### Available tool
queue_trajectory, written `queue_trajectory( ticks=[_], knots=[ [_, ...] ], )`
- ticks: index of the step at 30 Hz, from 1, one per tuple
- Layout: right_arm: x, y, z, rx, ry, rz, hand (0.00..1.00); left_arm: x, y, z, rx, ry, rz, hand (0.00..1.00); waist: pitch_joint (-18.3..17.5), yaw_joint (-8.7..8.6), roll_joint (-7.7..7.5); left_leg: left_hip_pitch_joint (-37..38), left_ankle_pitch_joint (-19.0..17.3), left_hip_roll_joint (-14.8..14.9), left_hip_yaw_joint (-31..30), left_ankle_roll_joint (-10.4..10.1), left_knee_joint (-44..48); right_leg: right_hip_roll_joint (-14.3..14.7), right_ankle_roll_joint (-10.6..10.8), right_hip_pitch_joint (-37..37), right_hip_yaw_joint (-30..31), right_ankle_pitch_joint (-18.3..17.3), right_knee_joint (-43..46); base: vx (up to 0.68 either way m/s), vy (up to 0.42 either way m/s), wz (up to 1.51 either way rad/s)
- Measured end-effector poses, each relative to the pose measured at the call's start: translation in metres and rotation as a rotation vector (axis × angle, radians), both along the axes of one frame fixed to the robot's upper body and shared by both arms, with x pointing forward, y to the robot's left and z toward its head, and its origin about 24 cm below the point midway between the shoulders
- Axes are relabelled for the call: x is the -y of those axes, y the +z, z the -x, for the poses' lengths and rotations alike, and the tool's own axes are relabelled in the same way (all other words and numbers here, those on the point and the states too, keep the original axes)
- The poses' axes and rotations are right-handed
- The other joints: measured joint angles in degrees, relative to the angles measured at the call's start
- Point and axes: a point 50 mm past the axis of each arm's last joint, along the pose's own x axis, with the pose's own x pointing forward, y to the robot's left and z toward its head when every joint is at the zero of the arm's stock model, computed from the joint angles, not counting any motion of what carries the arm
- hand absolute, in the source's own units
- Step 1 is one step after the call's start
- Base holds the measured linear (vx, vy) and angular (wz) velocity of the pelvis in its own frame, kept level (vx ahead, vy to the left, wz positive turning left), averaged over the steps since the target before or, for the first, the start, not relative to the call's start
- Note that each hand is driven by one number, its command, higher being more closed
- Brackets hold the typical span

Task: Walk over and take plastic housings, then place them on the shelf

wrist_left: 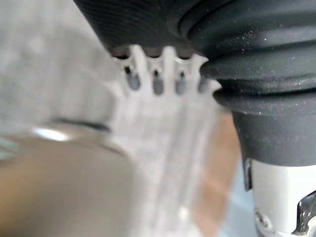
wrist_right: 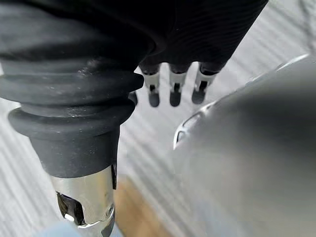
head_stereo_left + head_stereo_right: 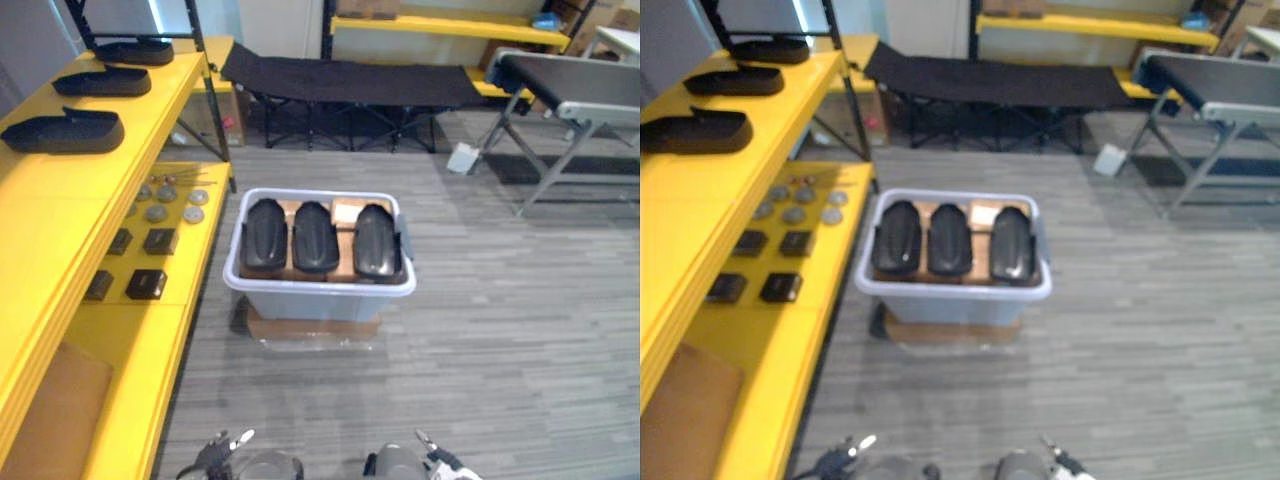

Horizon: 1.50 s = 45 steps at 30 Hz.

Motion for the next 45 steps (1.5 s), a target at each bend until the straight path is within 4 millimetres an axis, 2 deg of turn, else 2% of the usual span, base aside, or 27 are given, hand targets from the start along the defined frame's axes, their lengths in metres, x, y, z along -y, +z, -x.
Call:
queue_trajectory(
  ticks=[1,2,4,5,6,7,8,10,14,15,16,18,19,20,22,24,25,33,35,36,37,39,40,41,43,44,45],
  knots=[
    [0.000,0.000,0.000,-0.002,0.000,0.003,0.00,0.004,0.000,-0.002,0.005,-0.001,0.013,0.00,-0.02,0.01,-0.02,0.22,-0.44,0.82,-0.37,-0.75,0.05,0.18,0.13,-0.35,1.83,2.64,-4.02,0.43,-0.284,0.41],
    [0.000,0.000,0.000,-0.013,-0.001,0.011,0.00,0.005,-0.001,-0.001,-0.007,0.003,0.029,0.00,-0.13,0.00,-0.21,1.15,-1.85,2.15,-1.48,-3.00,0.37,0.83,0.36,-0.23,5.00,8.98,-10.61,0.41,-0.351,0.31],
    [-0.004,-0.002,0.006,-0.034,0.015,0.005,0.00,0.003,-0.002,0.004,-0.027,0.013,0.033,0.00,-1.11,0.05,-1.83,1.82,-3.08,2.44,-2.11,-4.95,0.33,0.59,0.49,-0.15,6.16,18.96,-12.96,0.41,-0.417,0.27],
    [-0.003,-0.003,0.010,-0.046,0.010,0.001,0.00,0.005,-0.006,0.013,-0.061,0.029,0.037,0.00,-2.09,0.10,-2.11,2.69,-4.76,3.16,-3.26,-6.35,0.60,1.10,1.61,0.65,5.02,18.70,-12.52,0.38,-0.418,0.13],
    [0.007,-0.001,0.007,-0.048,0.040,0.030,0.00,0.020,-0.011,0.018,-0.083,0.056,0.080,0.00,-2.73,0.14,1.56,2.51,-4.94,6.26,-3.15,-6.67,1.11,3.89,0.22,0.91,4.05,18.53,-12.62,0.35,-0.371,0.08],
    [0.011,0.000,0.006,-0.050,0.051,0.042,0.00,0.025,-0.012,0.019,-0.089,0.070,0.097,0.00,-3.20,-0.07,2.53,2.24,-4.87,6.98,-3.12,-6.79,1.26,4.65,-0.45,0.99,3.73,17.80,-12.92,0.29,-0.276,-0.07],
    [0.018,0.001,0.006,-0.058,0.069,0.060,0.00,0.036,-0.014,0.021,-0.101,0.081,0.129,0.00,-3.73,-0.08,4.42,2.20,-4.25,8.43,-3.08,-7.80,1.33,5.96,-1.26,1.21,3.20,17.19,-13.28,0.25,-0.233,0.03],
    [0.023,0.003,0.007,-0.060,0.069,0.074,0.00,0.042,-0.016,0.025,-0.120,0.085,0.144,0.00,-3.94,-0.26,5.24,2.06,-1.83,8.76,-3.17,-8.98,3.39,6.46,-2.05,2.84,2.82,16.10,-13.54,0.19,-0.217,0.05],
    [0.024,0.001,0.016,-0.097,0.090,0.068,0.00,0.039,-0.014,0.021,-0.090,0.086,0.122,0.00,-3.79,-0.11,4.91,-7.52,4.00,10.07,-2.09,-10.12,26.01,7.16,-3.47,8.13,2.79,13.68,-17.24,0.09,-0.143,0.04],
    [0.024,0.000,0.019,-0.102,0.087,0.066,0.00,0.038,-0.014,0.020,-0.082,0.078,0.115,0.00,-3.77,-0.20,4.93,-8.79,2.10,11.23,0.32,-9.34,26.70,7.15,-3.55,9.19,2.58,13.56,-18.18,0.07,-0.065,0.01],
    [0.025,0.000,0.022,-0.106,0.081,0.068,0.00,0.038,-0.014,0.019,-0.078,0.072,0.108,0.00,-3.74,-0.29,4.88,-9.15,1.00,11.51,1.94,-9.19,25.16,6.94,-3.47,9.56,2.32,13.61,-18.56,0.05,-0.029,0.09],
    [0.026,0.000,0.029,-0.111,0.064,0.070,0.00,0.035,-0.013,0.018,-0.082,0.044,0.081,0.00,-3.56,-1.72,4.57,-8.79,0.63,11.26,8.56,-8.37,11.60,5.49,-2.24,10.88,0.33,13.69,-20.22,0.04,0.039,0.39],
    [0.027,-0.001,0.033,-0.104,0.062,0.072,0.00,0.035,-0.013,0.018,-0.087,0.023,0.072,0.00,-3.44,-2.77,4.79,-8.99,2.92,10.67,10.21,-7.68,3.25,4.94,-1.11,10.87,-0.60,13.52,-20.48,0.03,0.098,0.41],
    [0.025,-0.001,0.034,-0.100,0.063,0.068,0.00,0.035,-0.013,0.016,-0.079,0.023,0.074,0.00,-3.11,-2.74,4.49,-8.84,4.65,10.14,10.80,-7.12,1.52,4.42,-0.71,10.86,-0.41,13.59,-20.52,0.07,0.151,0.20],
    [0.016,-0.002,0.033,-0.076,0.075,0.061,0.00,0.027,-0.012,0.015,-0.084,-0.002,0.043,0.00,-3.25,-3.09,2.29,-7.19,6.25,5.94,11.28,-5.88,-3.59,1.47,2.00,11.80,-0.57,15.37,-23.19,0.16,0.195,0.09],
    [0.012,-0.003,0.031,-0.063,0.082,0.064,0.00,0.023,-0.010,0.009,-0.074,-0.037,0.017,0.00,-2.70,-2.99,1.07,-6.76,6.74,3.90,11.68,-5.13,-4.84,-0.27,2.77,11.70,-0.57,16.07,-23.75,0.11,0.137,0.04],
    [0.004,0.002,0.009,0.031,0.253,0.124,0.00,0.019,-0.009,0.016,-0.087,-0.147,-0.035,0.00,-4.46,-3.01,-1.00,-0.56,12.01,-0.68,7.90,-3.38,-16.58,-2.19,3.73,13.37,-3.88,16.66,-24.82,0.02,0.058,0.00],
    [0.003,0.002,0.009,0.038,0.250,0.124,0.00,0.019,-0.010,0.017,-0.090,-0.154,-0.042,0.00,-4.45,-2.94,-1.07,-0.77,12.58,-1.44,5.97,-2.82,-17.74,-3.11,3.77,12.64,-5.41,15.03,-22.71,-0.05,0.004,0.12],
    [-0.001,0.004,0.004,0.067,0.302,0.137,0.00,0.019,-0.010,0.017,-0.091,-0.153,-0.044,0.00,-4.25,-2.87,-1.41,-0.98,12.48,-2.07,5.06,-2.69,-17.74,-4.14,4.44,12.09,-5.68,13.29,-20.27,-0.01,0.033,0.19],
    [-0.006,0.009,-0.008,0.125,0.383,0.166,0.00,0.017,-0.009,0.019,-0.090,-0.150,-0.049,0.00,-3.92,-2.79,-1.99,-1.37,12.26,-2.45,4.82,-2.38,-17.66,-4.86,4.93,11.31,-5.67,12.07,-18.33,-0.01,0.048,0.15],
    [-0.014,0.014,-0.022,0.189,0.474,0.186,0.00,0.016,-0.008,0.018,-0.081,-0.154,-0.056,0.00,-3.97,-2.57,-2.39,-2.53,11.93,-2.75,4.70,-1.96,-16.75,-5.44,5.18,10.19,-5.54,11.57,-17.25,0.00,0.061,0.16],
    [-0.054,0.044,-0.072,0.474,0.825,0.246,0.00,0.010,-0.002,0.008,-0.040,-0.183,-0.099,0.00,-3.29,-1.33,-3.23,-7.55,9.40,-3.04,4.37,-1.52,-10.51,-6.35,5.64,7.66,-5.13,11.66,-15.14,0.02,0.051,0.19],
    [-0.088,0.073,-0.102,0.695,1.040,0.257,0.00,0.003,0.002,0.002,-0.017,-0.179,-0.121,0.00,-2.10,-1.12,-4.11,-9.60,7.41,-2.33,3.77,-1.51,-6.39,-6.20,5.72,7.45,-4.37,12.06,-14.21,0.01,0.027,0.21],
    [-0.109,0.093,-0.116,0.832,1.151,0.258,0.00,-0.002,0.004,-0.002,-0.008,-0.185,-0.145,0.00,-1.59,-0.59,-4.60,-10.08,6.42,-1.90,3.70,-1.57,-4.40,-5.77,5.64,7.38,-3.32,12.39,-14.09,0.01,0.038,-0.05],
    [-0.168,0.164,-0.143,1.274,1.449,0.240,0.00,-0.015,0.006,-0.004,-0.022,-0.242,-0.227,0.00,-0.99,2.78,-5.31,-10.76,5.18,0.92,4.85,-2.11,-1.07,-2.79,3.99,7.68,-1.47,16.06,-15.99,0.01,0.034,-0.36],
    [-0.179,0.183,-0.146,1.372,1.490,0.226,0.00,-0.018,0.005,-0.001,-0.037,-0.249,-0.236,0.00,-1.00,3.24,-5.33,-10.74,5.08,1.27,4.91,-2.22,-1.03,-2.36,3.83,7.87,-1.14,16.84,-16.58,0.04,0.030,-0.15],
    [-0.193,0.215,-0.153,1.524,1.527,0.219,0.00,-0.021,0.004,0.005,-0.060,-0.257,-0.247,0.00,-1.62,3.51,-6.41,-10.76,4.92,1.43,4.88,-2.12,-1.05,-2.17,3.41,8.10,-0.32,17.33,-16.95,0.06,0.035,0.12]
  ],
)
